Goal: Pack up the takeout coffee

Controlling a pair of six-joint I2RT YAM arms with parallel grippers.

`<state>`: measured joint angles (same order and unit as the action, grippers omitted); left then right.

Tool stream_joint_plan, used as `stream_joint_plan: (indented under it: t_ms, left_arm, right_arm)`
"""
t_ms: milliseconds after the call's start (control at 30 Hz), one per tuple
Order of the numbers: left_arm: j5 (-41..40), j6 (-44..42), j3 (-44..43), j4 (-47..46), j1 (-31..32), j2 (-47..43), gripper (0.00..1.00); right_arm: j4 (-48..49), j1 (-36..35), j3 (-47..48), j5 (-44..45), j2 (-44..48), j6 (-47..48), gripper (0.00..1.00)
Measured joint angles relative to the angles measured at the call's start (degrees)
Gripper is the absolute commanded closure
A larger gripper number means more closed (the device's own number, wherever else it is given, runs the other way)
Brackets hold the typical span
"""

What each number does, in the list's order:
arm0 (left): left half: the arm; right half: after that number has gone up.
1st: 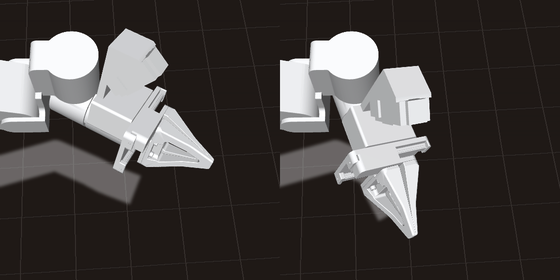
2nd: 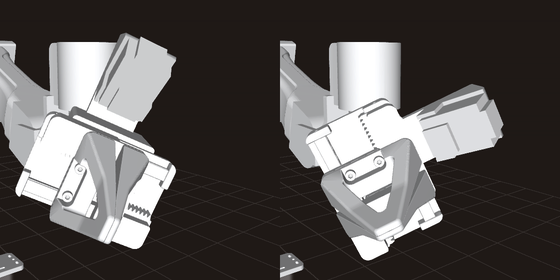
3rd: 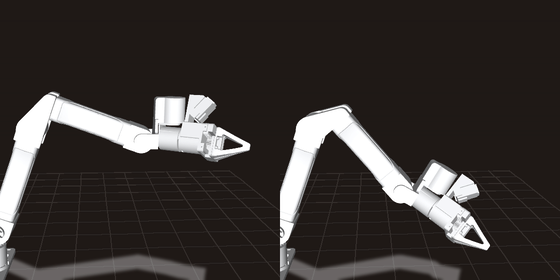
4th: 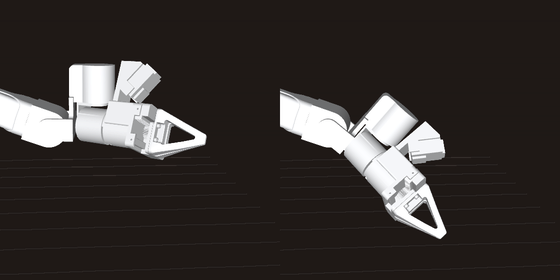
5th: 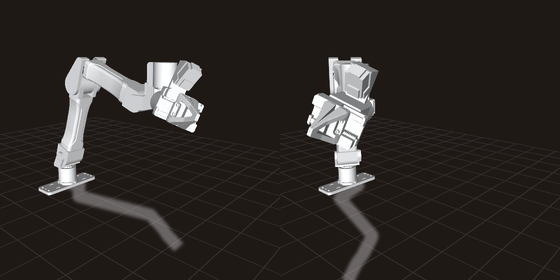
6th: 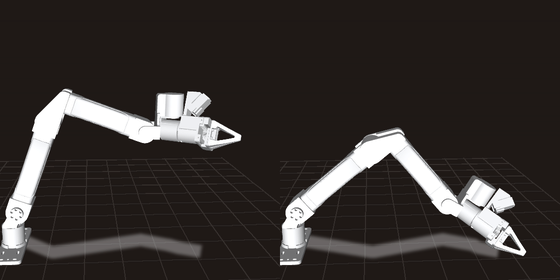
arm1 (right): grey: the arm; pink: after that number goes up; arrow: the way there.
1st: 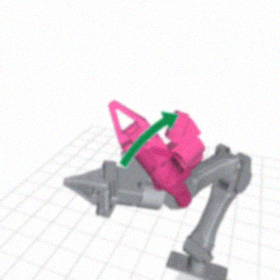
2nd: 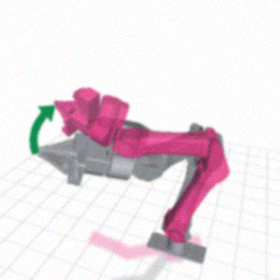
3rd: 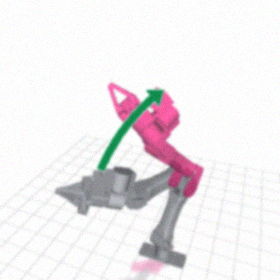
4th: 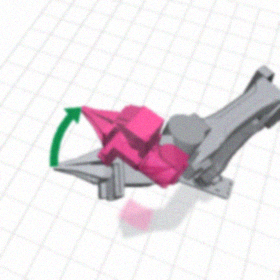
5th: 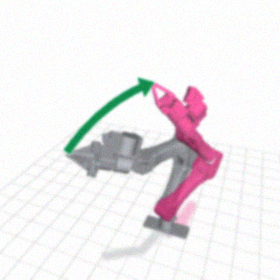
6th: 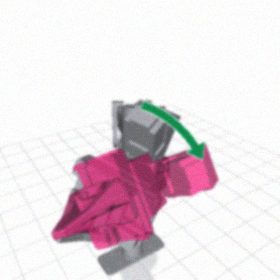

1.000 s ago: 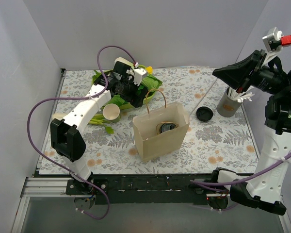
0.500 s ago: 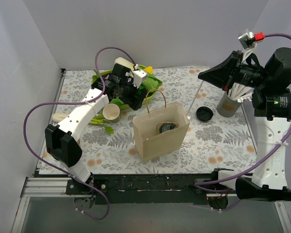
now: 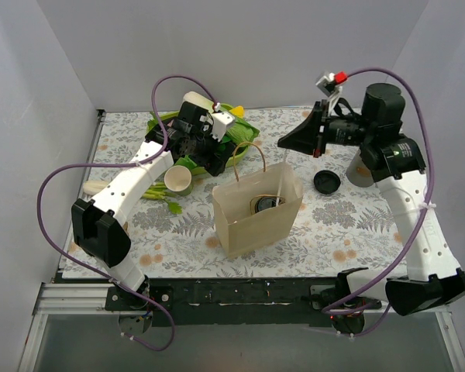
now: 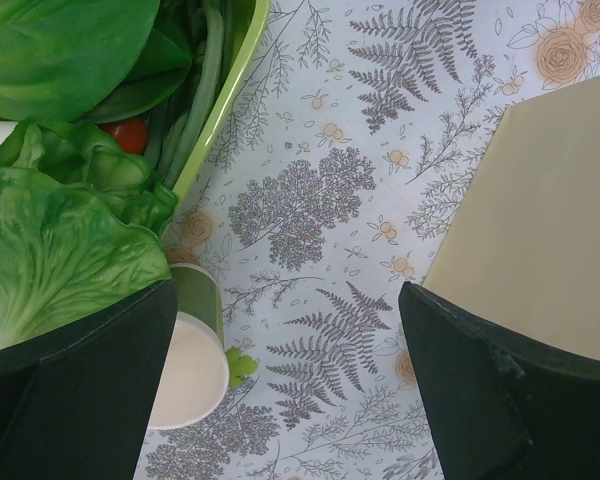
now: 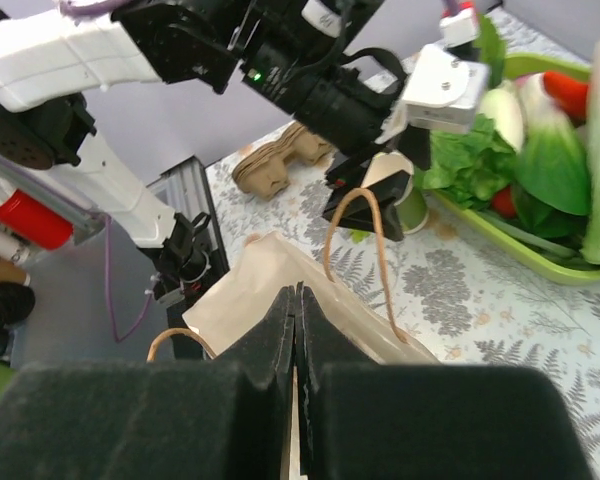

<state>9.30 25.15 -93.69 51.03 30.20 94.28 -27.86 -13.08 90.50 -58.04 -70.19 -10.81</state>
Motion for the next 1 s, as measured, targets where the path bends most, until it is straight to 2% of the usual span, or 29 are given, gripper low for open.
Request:
stream_joint_plan:
  t_ms: [100, 200, 233, 400, 500, 633, 733, 833, 900, 1000]
  left_arm:
    - [-0.15, -0.2, 0.0, 0.0, 0.0, 0.0, 0.06]
    - [-0.33, -0.33, 0.04, -0.02, 0.0, 0.0, 0.06]
    - [-0.39, -0.35, 0.17, -0.07, 0.0, -0.07, 0.06]
    - [-1.16, -0.81, 0.59, 0.0, 0.0, -0.24, 0.05]
    - [-1.46, -0.94, 0.94, -0.04, 0.0, -0.72, 0.05]
    - [-1.6, -0.85, 1.29, -0.07, 0.0, -1.22, 0.04]
    - [-1.9, -0.46, 0.96, 0.0, 0.0, -1.22, 0.02]
    - [-2.95, 0.52, -1.4, -0.04, -0.07, -1.05, 0.02]
    - [-4.07, 1.75, -3.98, -0.28, -0.44, -0.94, 0.02]
    - [-5.14, 4.0, -7.8, -1.86, -2.34, -0.72, 0.02]
  right_arm:
    - [-1.7, -6.23, 0.15, 2.91, -1.86, 3.04, 0.99]
    - [-4.31, -12.33, 0.68, 6.67, -4.37, 6.14, 0.43]
    - [-5.4, -14.47, 1.07, 8.22, -5.42, 7.23, 0.07]
    - [-9.38, -23.12, 3.13, 13.07, -10.93, 12.46, 0.05]
    - [-11.19, -23.93, 6.43, 14.03, -13.29, 13.66, 0.04]
    - [-12.59, -22.84, 15.39, 17.22, -15.39, 14.58, 0.02]
    - [-12.37, -18.64, 20.26, 19.52, -14.84, 14.56, 0.02]
    - [-12.5, -11.32, 20.39, 23.08, -13.51, 13.09, 0.02]
    - [-12.66, -6.21, 20.17, 27.45, -13.6, 11.23, 0.02]
    - [-13.2, -2.21, 18.93, 36.57, -14.16, 8.63, 0.02]
